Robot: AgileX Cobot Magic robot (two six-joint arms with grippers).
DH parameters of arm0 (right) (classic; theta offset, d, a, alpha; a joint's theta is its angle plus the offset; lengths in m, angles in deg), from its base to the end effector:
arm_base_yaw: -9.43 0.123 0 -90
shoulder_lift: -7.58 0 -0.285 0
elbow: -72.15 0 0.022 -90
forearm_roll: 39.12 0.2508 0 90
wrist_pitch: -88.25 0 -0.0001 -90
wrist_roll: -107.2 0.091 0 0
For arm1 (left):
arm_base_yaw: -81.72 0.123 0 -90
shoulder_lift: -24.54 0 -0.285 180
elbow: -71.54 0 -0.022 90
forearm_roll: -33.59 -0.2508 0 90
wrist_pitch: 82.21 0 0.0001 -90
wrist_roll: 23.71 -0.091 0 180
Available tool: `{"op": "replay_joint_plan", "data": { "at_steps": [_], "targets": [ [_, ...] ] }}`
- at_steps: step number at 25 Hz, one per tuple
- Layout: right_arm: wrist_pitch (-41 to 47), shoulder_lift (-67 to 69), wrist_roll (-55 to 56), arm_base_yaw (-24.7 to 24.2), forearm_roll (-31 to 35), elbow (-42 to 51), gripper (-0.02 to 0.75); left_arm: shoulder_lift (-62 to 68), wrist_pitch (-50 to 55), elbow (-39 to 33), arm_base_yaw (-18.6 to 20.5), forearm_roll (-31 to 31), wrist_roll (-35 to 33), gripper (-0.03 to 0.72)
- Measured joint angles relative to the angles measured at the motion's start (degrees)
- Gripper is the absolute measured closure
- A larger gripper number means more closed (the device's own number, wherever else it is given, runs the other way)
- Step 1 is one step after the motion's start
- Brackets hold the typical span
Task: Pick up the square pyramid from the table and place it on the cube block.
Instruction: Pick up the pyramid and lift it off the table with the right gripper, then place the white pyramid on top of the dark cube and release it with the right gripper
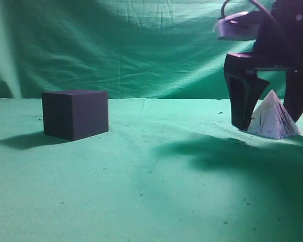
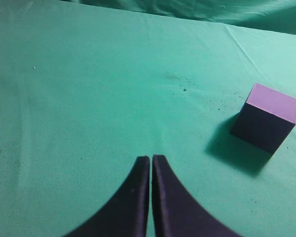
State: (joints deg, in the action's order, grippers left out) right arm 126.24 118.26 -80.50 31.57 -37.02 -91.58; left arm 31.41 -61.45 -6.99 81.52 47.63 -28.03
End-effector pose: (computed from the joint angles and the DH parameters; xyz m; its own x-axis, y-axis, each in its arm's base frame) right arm 0.3122 0.1292 0.1686 -0.8492 -0.4592 -0.2610 -0.4743 0.8804 -0.0057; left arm 0.0525 -0.0080 0.1747 -0.2788 -0.1522 -0.9482 0.0440 0.9843 -0.1709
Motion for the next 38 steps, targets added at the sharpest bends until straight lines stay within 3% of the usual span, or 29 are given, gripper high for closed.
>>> {"op": "replay_joint_plan", "data": {
  "at_steps": [3,4,8,10,12,20,27,32,38],
  "targets": [
    [-0.7,2.2,0.0,0.0,-0.3,-0.6,0.094,0.0,0.0,0.0,0.0,0.0,0.0,0.688],
    [-0.8,2.5,0.1,0.0,-0.3,-0.6,0.16,0.0,0.0,0.0,0.0,0.0,0.0,0.688],
    [-0.8,3.3,0.2,0.0,0.2,-1.2,0.294,0.0,0.0,0.0,0.0,0.0,0.0,0.688],
    [-0.7,3.4,0.2,0.0,0.0,-1.3,0.303,0.0,0.0,0.0,0.0,0.0,0.0,0.688],
    [-0.3,3.1,0.2,0.0,-0.3,-1.6,0.381,0.0,0.0,0.0,0.0,0.0,0.0,0.688],
    [4.9,3.2,0.3,-0.3,-2.4,-5.5,0.366,0.0,0.0,0.0,0.0,0.0,0.0,0.688],
    [14.2,1.3,0.3,-0.1,-2.5,-16.7,0.366,0.0,0.0,0.0,0.0,0.0,0.0,0.688],
    [25.7,1.2,0.0,6.2,-2.8,-29.0,0.366,0.0,0.0,0.0,0.0,0.0,0.0,0.688],
    [32.1,7.2,0.0,20.1,-2.6,-45.0,0.366,0.0,0.0,0.0,0.0,0.0,0.0,0.688]
  ]
}}
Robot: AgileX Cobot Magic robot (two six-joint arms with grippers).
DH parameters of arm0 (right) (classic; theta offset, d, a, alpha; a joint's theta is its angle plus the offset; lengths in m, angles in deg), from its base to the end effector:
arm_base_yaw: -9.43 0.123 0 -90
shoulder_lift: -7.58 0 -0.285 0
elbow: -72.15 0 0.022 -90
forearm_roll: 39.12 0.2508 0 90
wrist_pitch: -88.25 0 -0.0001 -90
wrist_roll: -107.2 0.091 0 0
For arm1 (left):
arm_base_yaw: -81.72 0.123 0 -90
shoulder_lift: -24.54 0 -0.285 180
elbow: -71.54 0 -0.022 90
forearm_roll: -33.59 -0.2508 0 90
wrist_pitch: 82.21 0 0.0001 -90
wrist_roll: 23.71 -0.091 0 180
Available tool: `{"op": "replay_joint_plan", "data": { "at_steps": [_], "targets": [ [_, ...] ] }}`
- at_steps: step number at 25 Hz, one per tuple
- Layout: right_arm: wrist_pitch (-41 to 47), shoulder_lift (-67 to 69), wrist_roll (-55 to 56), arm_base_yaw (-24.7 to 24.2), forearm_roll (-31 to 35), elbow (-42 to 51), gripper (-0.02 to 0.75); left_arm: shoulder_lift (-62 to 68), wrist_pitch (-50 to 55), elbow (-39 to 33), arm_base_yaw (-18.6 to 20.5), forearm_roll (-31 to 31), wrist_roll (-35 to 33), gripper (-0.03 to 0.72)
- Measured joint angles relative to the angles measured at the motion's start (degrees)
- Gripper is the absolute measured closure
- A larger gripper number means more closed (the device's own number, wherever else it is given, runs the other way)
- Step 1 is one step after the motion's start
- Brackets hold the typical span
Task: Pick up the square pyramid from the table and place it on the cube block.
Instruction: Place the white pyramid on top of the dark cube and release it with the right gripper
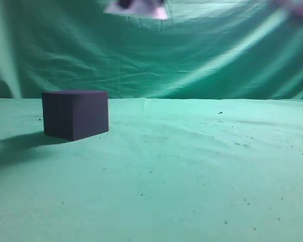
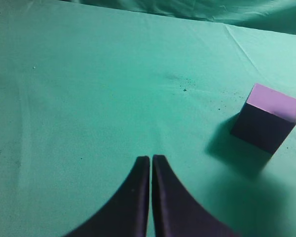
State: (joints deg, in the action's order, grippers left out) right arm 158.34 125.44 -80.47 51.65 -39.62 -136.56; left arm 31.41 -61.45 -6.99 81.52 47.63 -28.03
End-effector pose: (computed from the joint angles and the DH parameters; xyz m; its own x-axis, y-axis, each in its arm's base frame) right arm 0.3084 0.2789 0.3156 -0.5946 -0.7238 -0.3501 -0.7580 0.6498 -0.0560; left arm 0.0525 -0.0080 0.1747 -0.2788 -0.1522 -0.9482 0.0440 0.9843 -0.1709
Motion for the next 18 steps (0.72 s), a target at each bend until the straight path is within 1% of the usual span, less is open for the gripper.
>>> {"op": "replay_joint_plan", "data": {
  "at_steps": [3,6,11,18],
  "targets": [
    [0.8,6.2,0.0,4.8,0.1,-6.6,0.366,0.0,0.0,0.0,0.0,0.0,0.0,0.688],
    [0.7,11.6,0.0,7.1,0.1,-10.8,0.366,0.0,0.0,0.0,0.0,0.0,0.0,0.688],
    [1.1,16.3,0.1,7.4,-0.3,-12.2,0.366,0.0,0.0,0.0,0.0,0.0,0.0,0.688],
    [0.9,18.8,0.1,7.4,-0.4,-12.6,0.366,0.0,0.0,0.0,0.0,0.0,0.0,0.688]
  ]
}}
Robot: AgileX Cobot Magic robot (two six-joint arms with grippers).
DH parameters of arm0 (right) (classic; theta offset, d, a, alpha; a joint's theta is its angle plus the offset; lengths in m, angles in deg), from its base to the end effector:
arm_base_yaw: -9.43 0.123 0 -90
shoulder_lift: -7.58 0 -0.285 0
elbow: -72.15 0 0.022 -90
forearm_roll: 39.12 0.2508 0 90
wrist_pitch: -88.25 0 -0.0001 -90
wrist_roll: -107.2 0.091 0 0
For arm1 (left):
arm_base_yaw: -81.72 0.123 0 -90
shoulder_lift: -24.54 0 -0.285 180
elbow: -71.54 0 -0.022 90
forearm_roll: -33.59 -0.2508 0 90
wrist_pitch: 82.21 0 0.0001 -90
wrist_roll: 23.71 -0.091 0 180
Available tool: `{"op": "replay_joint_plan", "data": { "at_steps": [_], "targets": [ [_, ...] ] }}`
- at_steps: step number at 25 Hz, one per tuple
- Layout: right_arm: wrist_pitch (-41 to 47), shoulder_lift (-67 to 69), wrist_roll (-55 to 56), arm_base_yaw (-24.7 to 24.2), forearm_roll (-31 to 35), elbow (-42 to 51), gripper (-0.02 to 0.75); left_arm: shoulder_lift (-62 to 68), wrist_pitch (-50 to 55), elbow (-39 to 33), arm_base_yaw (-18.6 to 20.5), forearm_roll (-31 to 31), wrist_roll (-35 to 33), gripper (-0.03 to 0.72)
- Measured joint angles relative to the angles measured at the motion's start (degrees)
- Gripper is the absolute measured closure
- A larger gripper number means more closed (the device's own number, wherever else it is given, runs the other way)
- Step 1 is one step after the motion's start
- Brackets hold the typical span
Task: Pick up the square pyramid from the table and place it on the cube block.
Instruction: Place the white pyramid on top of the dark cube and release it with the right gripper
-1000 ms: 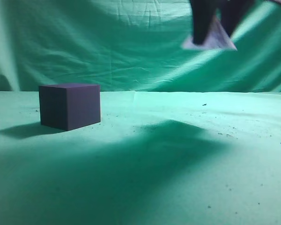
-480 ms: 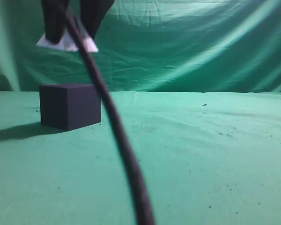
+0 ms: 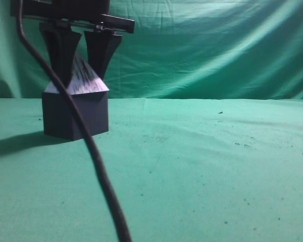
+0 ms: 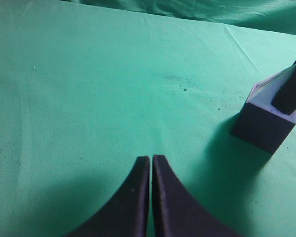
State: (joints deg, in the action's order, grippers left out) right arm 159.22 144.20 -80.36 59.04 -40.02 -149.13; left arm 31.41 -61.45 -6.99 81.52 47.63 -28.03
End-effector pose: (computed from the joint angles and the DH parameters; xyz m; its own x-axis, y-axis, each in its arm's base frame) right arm 0.3123 0.3650 0.2289 -0.5199 -0.8220 -0.2325 -0.8382 0.5434 -0.0466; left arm 0.0525 -0.0080 0.1747 -0.2788 -0.1522 -0.9482 0.0440 0.9843 -0.1709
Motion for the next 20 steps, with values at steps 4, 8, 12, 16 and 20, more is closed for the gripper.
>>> {"op": "replay_joint_plan", "data": {
  "at_steps": [4,8,12,16,20],
  "targets": [
    [-0.2,0.2,0.0,0.0,0.1,-0.3,0.366,0.0,0.0,0.0,0.0,0.0,0.0,0.688],
    [-0.6,0.5,0.0,0.0,0.2,-0.7,0.25,0.0,0.0,0.0,0.0,0.0,0.0,0.688],
    [-0.7,0.0,0.0,0.0,0.2,-0.9,0.076,0.0,0.0,0.0,0.0,0.0,0.0,0.688],
    [-0.1,-3.9,0.1,0.0,0.4,-0.9,0.092,0.0,0.0,0.0,0.0,0.0,0.0,0.688],
    [0.2,-10.3,0.1,0.0,0.6,-0.9,0.2,0.0,0.0,0.0,0.0,0.0,0.0,0.688]
  ]
}}
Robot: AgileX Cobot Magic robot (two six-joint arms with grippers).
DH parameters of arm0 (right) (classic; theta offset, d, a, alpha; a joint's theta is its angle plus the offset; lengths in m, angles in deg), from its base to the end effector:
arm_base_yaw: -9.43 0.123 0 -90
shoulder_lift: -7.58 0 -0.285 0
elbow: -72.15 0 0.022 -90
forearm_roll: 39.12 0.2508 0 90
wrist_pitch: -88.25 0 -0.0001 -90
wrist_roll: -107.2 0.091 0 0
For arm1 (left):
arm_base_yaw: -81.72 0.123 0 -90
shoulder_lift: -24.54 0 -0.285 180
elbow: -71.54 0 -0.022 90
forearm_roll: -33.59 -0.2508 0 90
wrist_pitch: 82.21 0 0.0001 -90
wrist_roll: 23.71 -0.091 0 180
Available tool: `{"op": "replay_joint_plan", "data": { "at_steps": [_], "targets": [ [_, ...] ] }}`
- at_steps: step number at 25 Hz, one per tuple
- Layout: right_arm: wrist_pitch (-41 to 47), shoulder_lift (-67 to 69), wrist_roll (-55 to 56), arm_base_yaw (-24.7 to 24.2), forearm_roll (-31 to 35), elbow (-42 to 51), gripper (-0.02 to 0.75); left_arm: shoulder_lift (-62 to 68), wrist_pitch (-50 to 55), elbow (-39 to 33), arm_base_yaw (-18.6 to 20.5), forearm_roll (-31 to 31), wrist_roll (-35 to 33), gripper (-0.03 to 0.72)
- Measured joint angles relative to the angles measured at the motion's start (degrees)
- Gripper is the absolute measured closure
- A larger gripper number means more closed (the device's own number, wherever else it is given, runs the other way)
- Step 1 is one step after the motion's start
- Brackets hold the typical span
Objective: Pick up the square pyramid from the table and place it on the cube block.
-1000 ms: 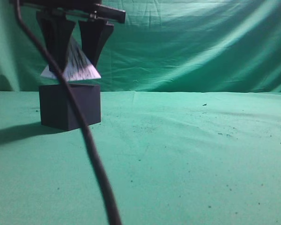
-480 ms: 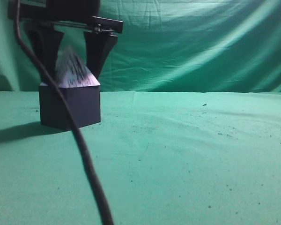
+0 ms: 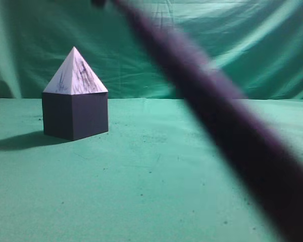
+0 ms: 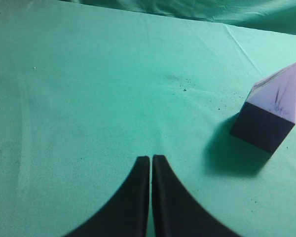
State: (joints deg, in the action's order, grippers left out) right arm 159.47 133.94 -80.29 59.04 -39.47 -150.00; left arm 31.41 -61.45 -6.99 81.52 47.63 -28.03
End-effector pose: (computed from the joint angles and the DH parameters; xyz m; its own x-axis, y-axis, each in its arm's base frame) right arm 0.2946 0.3455 0.3169 -0.4836 -0.7726 -0.4115 -0.8314 0.5525 -0.0602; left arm 0.0525 -0.0080 0.1747 -0.2788 -0.1522 -0.9482 0.0440 0.9843 -0.1709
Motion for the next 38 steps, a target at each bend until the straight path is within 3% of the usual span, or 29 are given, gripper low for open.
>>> {"op": "replay_joint_plan", "data": {
  "at_steps": [2,5,9,15,22,30,38],
  "targets": [
    [0.1,-3.7,0.0,0.0,0.0,0.0,0.314,0.0,0.0,0.0,0.0,0.0,0.0,0.688],
    [0.6,-9.0,0.0,0.0,-0.9,0.0,0.573,0.0,0.0,0.0,0.0,0.0,0.0,0.688],
    [0.7,-17.2,1.0,-1.0,-1.4,3.0,0.738,0.0,0.0,0.0,0.0,0.0,0.0,0.688],
    [0.4,-30.7,5.4,-4.4,-1.8,20.8,0.738,0.0,0.0,0.0,0.0,0.0,0.0,0.688],
    [-13.2,-48.1,7.7,-5.1,-0.9,45.2,0.738,0.0,0.0,0.0,0.0,0.0,0.0,0.688],
    [-13.5,-62.0,8.1,-5.1,-2.0,57.2,0.738,0.0,0.0,0.0,0.0,0.0,0.0,0.688],
    [-20.0,-79.7,13.3,-5.9,-11.7,69.9,0.738,0.0,0.0,0.0,0.0,0.0,0.0,0.688]
  ]
}}
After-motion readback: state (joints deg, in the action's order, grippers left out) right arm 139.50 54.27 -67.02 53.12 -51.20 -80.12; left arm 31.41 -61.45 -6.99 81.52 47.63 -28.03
